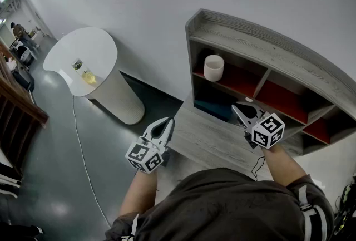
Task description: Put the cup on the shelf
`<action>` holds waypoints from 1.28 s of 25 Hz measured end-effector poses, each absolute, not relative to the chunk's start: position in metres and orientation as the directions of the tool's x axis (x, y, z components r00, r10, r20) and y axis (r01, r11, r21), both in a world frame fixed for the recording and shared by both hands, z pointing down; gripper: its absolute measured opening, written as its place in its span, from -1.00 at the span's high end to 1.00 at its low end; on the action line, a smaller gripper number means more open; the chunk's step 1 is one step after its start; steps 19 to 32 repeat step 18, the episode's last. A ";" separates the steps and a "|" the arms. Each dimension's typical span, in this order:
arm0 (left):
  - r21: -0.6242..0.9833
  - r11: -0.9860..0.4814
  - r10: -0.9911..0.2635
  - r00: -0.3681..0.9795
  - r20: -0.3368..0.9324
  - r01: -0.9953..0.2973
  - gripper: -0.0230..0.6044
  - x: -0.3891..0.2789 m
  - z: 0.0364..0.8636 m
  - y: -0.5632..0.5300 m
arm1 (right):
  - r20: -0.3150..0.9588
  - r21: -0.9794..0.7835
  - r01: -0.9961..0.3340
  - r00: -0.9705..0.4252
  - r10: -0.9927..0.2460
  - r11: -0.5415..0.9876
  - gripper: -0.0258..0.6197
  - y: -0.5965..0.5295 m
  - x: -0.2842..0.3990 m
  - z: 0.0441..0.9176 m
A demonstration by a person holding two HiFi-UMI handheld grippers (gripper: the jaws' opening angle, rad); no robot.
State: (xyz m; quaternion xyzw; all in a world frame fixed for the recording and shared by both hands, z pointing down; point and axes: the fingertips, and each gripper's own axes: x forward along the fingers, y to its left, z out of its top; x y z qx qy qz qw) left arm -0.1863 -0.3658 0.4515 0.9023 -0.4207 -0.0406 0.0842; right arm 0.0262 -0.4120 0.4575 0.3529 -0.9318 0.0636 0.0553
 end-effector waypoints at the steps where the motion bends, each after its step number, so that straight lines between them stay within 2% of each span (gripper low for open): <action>1: 0.186 -0.632 -0.766 0.643 -0.002 -0.752 0.91 -0.186 0.452 -0.366 | 0.149 -0.078 -0.663 -0.746 -0.649 0.744 0.95 -0.412 0.026 0.458; 32: 0.174 -0.641 -0.759 0.651 0.001 -0.747 0.91 -0.185 0.450 -0.364 | 0.164 -0.061 -0.658 -0.749 -0.643 0.751 0.95 -0.410 0.022 0.459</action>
